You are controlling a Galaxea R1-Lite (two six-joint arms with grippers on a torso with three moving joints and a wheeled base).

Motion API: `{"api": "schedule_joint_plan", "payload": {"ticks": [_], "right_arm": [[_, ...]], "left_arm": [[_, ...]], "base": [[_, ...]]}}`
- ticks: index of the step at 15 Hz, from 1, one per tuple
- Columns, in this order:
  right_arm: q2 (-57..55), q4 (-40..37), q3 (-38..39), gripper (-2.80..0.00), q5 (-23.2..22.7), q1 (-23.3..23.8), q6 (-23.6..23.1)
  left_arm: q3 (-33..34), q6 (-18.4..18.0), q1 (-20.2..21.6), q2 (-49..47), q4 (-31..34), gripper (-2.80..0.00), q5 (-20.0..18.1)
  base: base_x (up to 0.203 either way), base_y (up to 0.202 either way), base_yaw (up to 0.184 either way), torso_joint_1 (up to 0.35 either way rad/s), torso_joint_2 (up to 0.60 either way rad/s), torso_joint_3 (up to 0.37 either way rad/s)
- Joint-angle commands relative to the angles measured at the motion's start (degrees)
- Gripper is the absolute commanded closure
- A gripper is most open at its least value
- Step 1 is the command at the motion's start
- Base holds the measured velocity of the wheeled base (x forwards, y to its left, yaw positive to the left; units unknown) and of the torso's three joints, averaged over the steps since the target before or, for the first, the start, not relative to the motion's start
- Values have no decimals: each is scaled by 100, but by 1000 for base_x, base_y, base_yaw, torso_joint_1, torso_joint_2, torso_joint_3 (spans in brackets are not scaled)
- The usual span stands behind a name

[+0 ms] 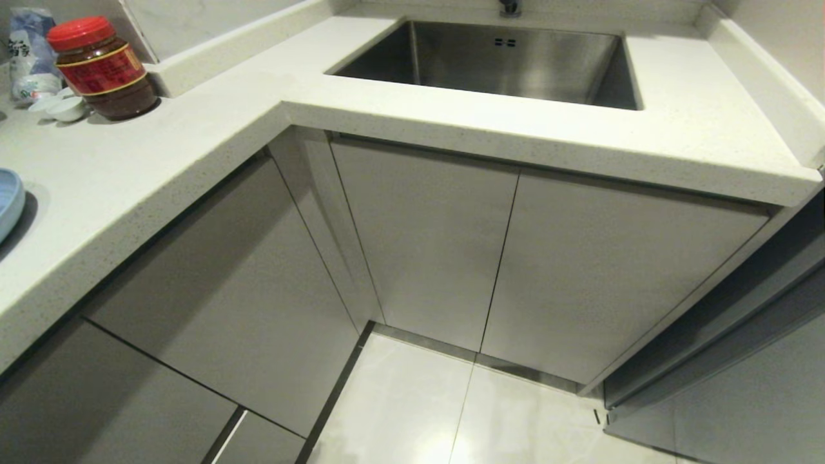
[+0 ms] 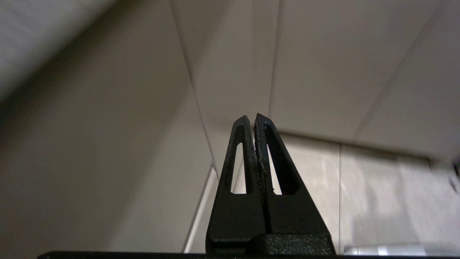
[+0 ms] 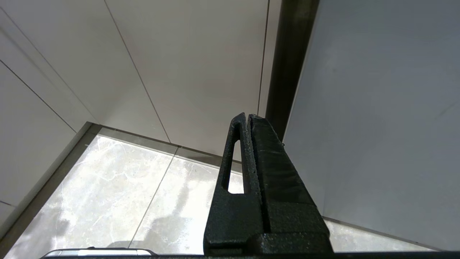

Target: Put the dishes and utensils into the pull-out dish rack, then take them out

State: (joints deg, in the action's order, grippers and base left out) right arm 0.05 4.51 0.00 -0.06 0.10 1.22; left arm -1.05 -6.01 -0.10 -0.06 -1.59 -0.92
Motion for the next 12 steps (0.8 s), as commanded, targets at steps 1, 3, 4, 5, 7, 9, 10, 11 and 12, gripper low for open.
{"api": "schedule_joint_plan", "payload": {"ticks": [1,3,4,5,7,9,10,11,12], "right_arm": [[4,3,149,0,-3,-1,1],[4,6,149,0,-3,-1,1],[4,-1,149,0,-3,-1,1],[4,-3,149,0,-3,-1,1],[4,2,149,0,-3,-1,1],[4,1,149,0,-3,-1,1],[4,6,149,0,-3,-1,1],[4,-2,149,0,-3,-1,1],[4,6,149,0,-3,-1,1]], "left_arm": [[182,85,1,-12,32,0,-30],[177,74,1,-12,36,0,-22],[184,91,1,-12,36,0,-22],[184,92,1,-12,36,0,-22],[184,146,1,-12,29,0,-22],[184,170,1,-12,18,0,-31],[184,170,1,-12,18,0,-39],[184,179,1,-12,17,0,-31],[184,199,1,-12,9,0,-22]], "base": [[0,0,0,0,0,0],[0,0,0,0,0,0],[0,0,0,0,0,0],[0,0,0,0,0,0],[0,0,0,0,0,0],[0,0,0,0,0,0],[0,0,0,0,0,0],[0,0,0,0,0,0],[0,0,0,1,2,77]]}}
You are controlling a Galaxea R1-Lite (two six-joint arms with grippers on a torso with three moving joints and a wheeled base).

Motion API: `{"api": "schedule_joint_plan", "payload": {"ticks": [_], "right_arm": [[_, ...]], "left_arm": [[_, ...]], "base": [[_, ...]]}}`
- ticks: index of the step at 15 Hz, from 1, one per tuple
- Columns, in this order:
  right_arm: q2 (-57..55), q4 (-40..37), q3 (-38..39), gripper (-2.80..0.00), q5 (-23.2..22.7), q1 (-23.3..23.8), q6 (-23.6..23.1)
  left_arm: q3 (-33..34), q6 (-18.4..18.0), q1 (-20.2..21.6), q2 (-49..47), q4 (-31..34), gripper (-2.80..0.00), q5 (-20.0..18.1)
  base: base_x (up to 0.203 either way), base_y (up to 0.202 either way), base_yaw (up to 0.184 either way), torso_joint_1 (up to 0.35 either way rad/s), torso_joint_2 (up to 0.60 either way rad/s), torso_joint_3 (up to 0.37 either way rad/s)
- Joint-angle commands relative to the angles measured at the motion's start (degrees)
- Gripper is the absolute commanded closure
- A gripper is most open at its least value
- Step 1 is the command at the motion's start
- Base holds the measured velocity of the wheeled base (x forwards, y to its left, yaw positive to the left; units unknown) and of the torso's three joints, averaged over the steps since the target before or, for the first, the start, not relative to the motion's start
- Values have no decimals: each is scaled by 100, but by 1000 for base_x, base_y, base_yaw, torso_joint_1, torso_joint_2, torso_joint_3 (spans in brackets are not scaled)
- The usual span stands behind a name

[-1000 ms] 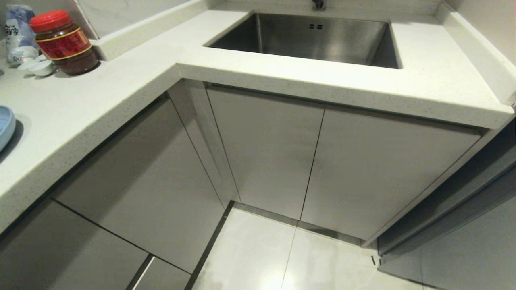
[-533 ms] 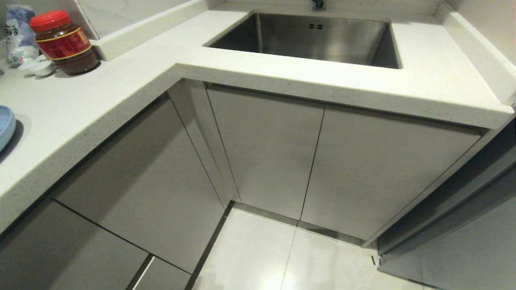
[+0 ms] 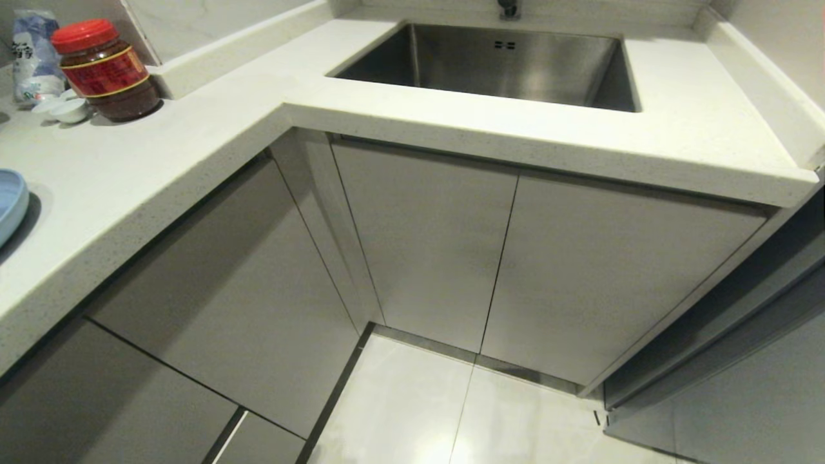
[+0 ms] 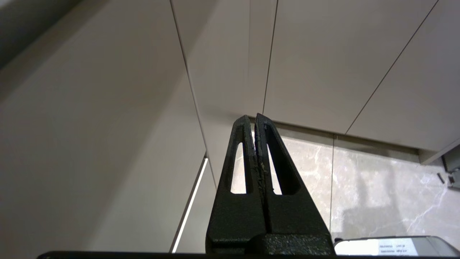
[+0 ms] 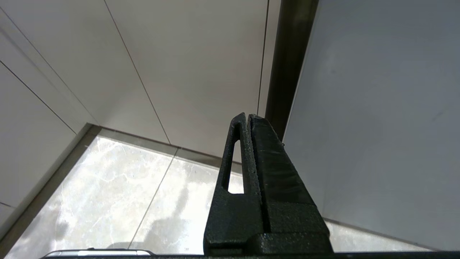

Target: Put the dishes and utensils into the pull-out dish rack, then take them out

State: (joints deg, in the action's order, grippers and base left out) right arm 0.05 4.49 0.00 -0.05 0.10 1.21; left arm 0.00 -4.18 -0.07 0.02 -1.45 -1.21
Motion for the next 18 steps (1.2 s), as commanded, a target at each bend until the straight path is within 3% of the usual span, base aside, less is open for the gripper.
{"api": "schedule_joint_plan", "payload": {"ticks": [1,18], "right_arm": [[4,8,149,0,-4,-1,2],[4,0,149,0,-4,-1,2]], "left_arm": [[79,66,-1,-20,-4,0,-2],[62,84,-1,-11,31,0,-38]], "base": [[0,0,0,3,-2,129],[0,0,0,3,0,197]]}}
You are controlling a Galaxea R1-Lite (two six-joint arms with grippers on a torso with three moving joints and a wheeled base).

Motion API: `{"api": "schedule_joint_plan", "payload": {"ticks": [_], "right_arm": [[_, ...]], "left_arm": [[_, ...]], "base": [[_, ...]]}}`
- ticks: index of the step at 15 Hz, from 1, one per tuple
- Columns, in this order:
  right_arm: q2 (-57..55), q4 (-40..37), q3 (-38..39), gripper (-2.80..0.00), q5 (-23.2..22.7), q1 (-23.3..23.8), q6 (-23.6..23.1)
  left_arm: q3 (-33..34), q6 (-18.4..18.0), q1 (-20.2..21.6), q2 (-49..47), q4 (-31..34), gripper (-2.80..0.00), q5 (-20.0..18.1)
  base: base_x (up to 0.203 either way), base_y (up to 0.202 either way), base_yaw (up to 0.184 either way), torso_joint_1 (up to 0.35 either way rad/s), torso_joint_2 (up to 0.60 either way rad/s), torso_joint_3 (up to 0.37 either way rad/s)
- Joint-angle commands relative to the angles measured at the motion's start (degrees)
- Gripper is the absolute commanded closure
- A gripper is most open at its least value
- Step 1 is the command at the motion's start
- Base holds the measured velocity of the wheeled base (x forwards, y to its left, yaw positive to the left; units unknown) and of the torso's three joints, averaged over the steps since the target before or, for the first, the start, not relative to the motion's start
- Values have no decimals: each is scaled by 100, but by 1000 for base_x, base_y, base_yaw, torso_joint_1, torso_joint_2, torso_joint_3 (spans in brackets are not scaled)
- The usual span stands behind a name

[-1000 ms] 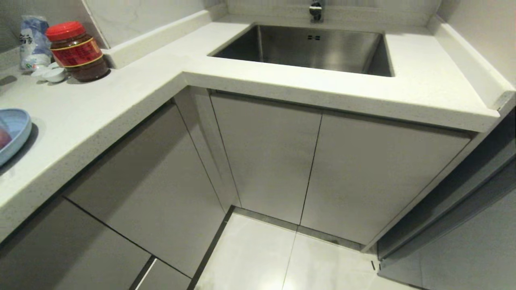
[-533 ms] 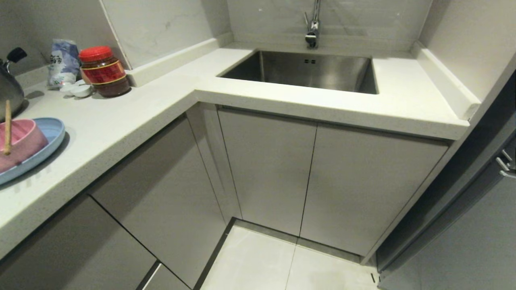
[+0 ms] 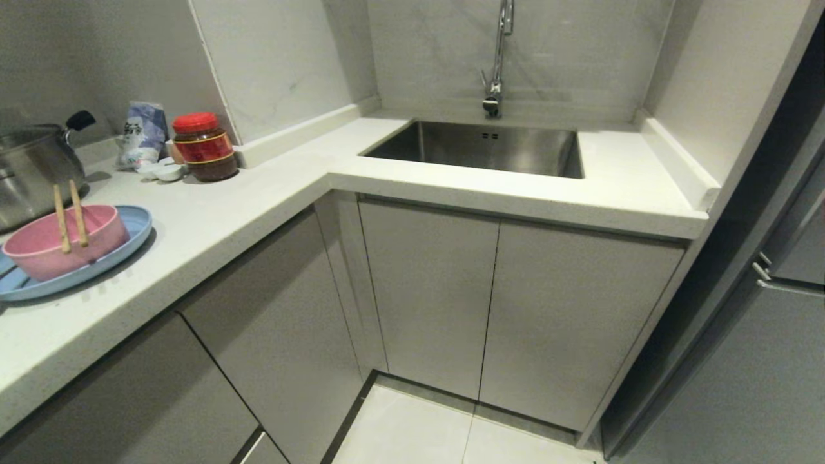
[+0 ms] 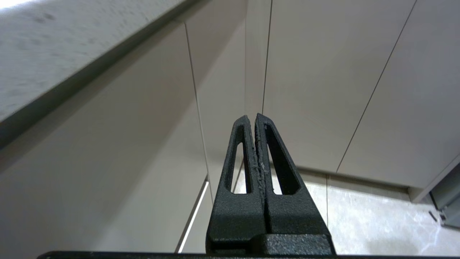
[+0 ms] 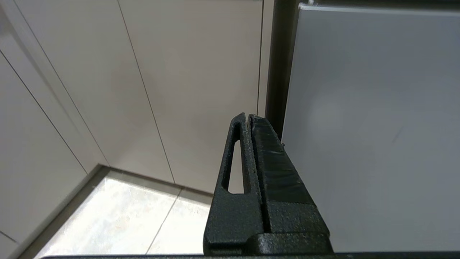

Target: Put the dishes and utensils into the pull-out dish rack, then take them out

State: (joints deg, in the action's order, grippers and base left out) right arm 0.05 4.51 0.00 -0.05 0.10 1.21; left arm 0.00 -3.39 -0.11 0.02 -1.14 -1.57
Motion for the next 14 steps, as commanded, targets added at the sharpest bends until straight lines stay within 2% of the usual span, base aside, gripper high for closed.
{"api": "schedule_joint_plan", "payload": {"ticks": [1,14], "right_arm": [[4,6,149,0,-4,-1,2],[4,5,149,0,-4,-1,2]], "left_arm": [[62,5,2,-11,0,0,-1],[70,31,-1,-11,-37,0,10]], "base": [[0,0,0,9,2,203],[0,0,0,1,1,199]]}}
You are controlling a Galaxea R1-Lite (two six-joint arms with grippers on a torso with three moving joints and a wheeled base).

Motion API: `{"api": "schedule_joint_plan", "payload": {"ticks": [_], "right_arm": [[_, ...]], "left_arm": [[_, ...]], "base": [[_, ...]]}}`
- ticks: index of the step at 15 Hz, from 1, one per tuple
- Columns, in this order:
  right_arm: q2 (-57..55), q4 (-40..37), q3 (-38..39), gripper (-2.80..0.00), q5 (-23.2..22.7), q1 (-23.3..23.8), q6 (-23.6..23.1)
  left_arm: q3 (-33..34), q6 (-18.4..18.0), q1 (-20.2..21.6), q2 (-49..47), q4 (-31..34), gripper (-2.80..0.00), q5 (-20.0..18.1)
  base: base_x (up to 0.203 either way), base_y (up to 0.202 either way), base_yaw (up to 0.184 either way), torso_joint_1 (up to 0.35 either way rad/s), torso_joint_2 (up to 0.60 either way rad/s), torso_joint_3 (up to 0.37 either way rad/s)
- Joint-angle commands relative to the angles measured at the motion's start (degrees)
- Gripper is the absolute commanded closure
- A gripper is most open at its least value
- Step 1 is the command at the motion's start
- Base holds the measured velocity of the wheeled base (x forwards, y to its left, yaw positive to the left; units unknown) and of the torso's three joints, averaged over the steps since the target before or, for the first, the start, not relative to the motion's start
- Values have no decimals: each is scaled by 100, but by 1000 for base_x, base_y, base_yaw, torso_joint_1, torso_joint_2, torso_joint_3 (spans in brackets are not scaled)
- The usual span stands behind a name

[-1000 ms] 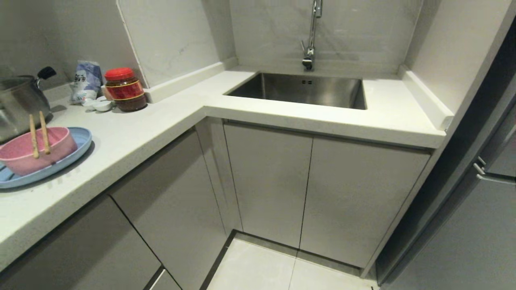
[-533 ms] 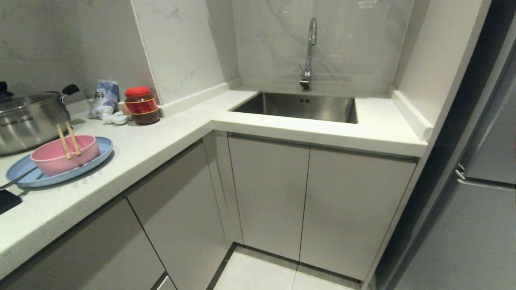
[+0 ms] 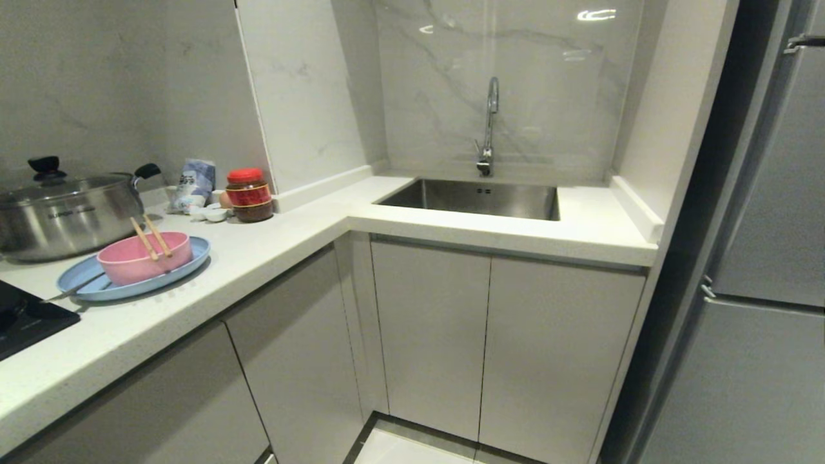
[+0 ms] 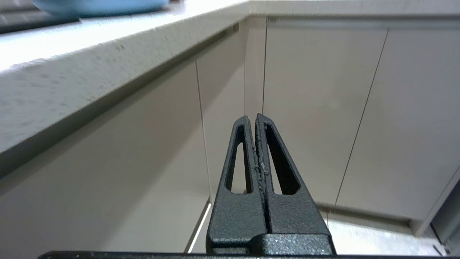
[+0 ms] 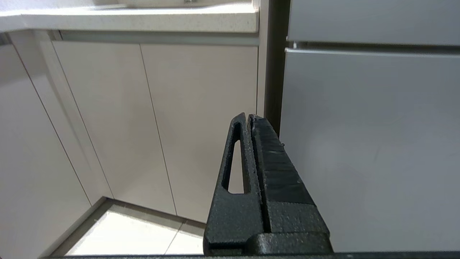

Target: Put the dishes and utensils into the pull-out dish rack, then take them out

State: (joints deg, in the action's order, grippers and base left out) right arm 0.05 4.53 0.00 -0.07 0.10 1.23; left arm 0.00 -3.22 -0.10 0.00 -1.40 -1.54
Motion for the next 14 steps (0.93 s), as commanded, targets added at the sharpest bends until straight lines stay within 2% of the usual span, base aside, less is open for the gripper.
{"api": "schedule_joint_plan", "payload": {"ticks": [1,4,14], "right_arm": [[4,-5,149,0,-1,-1,0],[4,4,149,0,-1,-1,0],[4,1,149,0,-1,-1,0]], "left_arm": [[79,7,-7,-9,-11,0,28],[79,163,1,-9,-18,0,57],[79,163,0,-9,-26,0,57]], "base": [[0,0,0,-2,5,117],[0,0,0,0,3,48],[0,0,0,0,0,0]]}}
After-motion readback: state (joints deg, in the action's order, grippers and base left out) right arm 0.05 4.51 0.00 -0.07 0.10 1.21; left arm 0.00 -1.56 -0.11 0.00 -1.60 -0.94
